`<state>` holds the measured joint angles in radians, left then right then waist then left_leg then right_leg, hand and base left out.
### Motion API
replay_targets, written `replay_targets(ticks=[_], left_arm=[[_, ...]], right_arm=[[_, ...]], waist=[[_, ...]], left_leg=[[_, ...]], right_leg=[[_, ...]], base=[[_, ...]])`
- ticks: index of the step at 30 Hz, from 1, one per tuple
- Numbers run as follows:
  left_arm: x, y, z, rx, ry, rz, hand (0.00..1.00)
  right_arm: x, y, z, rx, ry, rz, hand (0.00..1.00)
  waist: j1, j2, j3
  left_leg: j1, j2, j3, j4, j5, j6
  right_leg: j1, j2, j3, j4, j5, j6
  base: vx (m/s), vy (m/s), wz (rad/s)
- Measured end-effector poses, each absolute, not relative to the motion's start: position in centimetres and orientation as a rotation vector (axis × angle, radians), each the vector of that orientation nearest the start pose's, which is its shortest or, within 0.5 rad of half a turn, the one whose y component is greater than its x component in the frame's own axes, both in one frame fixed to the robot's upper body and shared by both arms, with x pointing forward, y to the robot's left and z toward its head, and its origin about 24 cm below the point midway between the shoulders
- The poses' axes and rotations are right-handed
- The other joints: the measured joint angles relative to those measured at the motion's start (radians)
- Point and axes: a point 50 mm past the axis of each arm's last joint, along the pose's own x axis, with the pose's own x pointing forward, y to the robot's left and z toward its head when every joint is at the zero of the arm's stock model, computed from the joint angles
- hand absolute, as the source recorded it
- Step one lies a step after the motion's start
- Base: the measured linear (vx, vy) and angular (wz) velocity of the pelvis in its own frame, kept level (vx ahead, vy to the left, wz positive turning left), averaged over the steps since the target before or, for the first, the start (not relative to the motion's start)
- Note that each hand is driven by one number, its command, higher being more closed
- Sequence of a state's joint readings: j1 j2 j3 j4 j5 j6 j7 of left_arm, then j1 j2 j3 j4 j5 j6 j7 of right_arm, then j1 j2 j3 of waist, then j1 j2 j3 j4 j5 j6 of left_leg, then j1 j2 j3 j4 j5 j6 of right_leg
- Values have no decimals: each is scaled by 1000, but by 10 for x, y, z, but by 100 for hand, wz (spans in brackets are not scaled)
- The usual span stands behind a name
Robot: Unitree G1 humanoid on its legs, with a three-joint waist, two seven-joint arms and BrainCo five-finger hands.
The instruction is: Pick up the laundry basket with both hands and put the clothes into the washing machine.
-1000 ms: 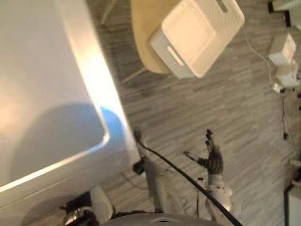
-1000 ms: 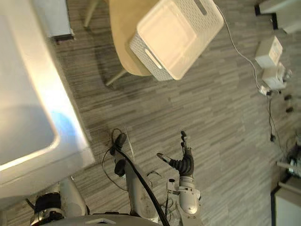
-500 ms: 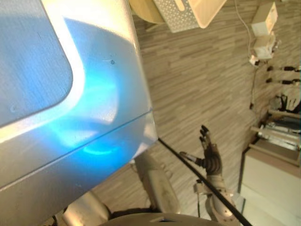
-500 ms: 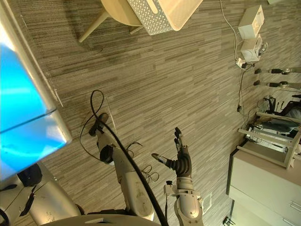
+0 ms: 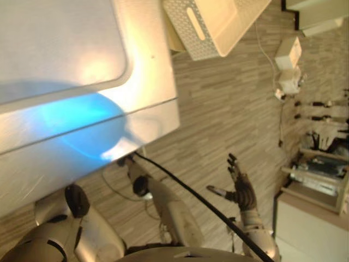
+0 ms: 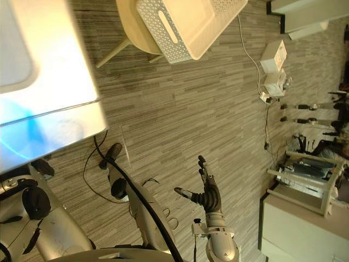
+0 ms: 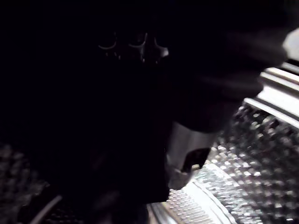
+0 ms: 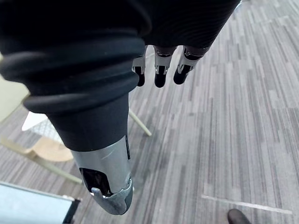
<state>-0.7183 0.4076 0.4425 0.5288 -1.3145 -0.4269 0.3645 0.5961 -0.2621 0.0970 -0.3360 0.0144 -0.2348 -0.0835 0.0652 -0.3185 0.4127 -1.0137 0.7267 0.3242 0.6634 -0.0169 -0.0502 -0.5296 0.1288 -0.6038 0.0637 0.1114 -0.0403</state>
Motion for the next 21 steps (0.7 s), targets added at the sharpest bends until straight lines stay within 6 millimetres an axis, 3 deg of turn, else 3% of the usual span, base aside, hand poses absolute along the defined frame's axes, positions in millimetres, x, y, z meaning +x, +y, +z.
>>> replay_targets(ticks=[3,8,12,17,19,21], left_arm=[[351,304,192,-991,-506,547,0],[364,274,216,-834,-528,424,0],[363,274,223,-723,-560,393,0],[360,290,223,-525,-528,363,0],[358,301,217,-460,-501,379,0],[357,318,193,-353,-389,429,0]], right_arm=[[126,-190,28,-228,73,14,0],[122,-191,13,-234,149,26,0],[123,-190,14,-232,138,33,0],[128,-198,19,-248,112,-4,0],[133,-203,22,-256,90,-25,0],[141,-203,26,-259,63,-22,0]], waist=[[23,0,0],[25,0,0],[6,0,0],[-11,0,0],[-18,0,0],[-22,-5,-4]], left_leg=[[0,-17,-4,-1,1,7],[6,-68,6,-20,10,17],[12,-82,9,-17,13,19],[43,-80,36,-20,15,18],[66,-80,50,-21,16,20],[126,-81,98,-47,20,30]], right_leg=[[-1,0,46,8,-9,13],[-3,-9,126,6,-18,30],[-2,-24,126,23,-17,36],[4,-38,126,31,-11,36],[12,-44,128,32,-2,37],[31,-55,149,31,1,41]], base=[[51,27,26],[45,38,42],[52,36,6],[55,-18,-7],[66,-15,-9],[81,-21,-9]])
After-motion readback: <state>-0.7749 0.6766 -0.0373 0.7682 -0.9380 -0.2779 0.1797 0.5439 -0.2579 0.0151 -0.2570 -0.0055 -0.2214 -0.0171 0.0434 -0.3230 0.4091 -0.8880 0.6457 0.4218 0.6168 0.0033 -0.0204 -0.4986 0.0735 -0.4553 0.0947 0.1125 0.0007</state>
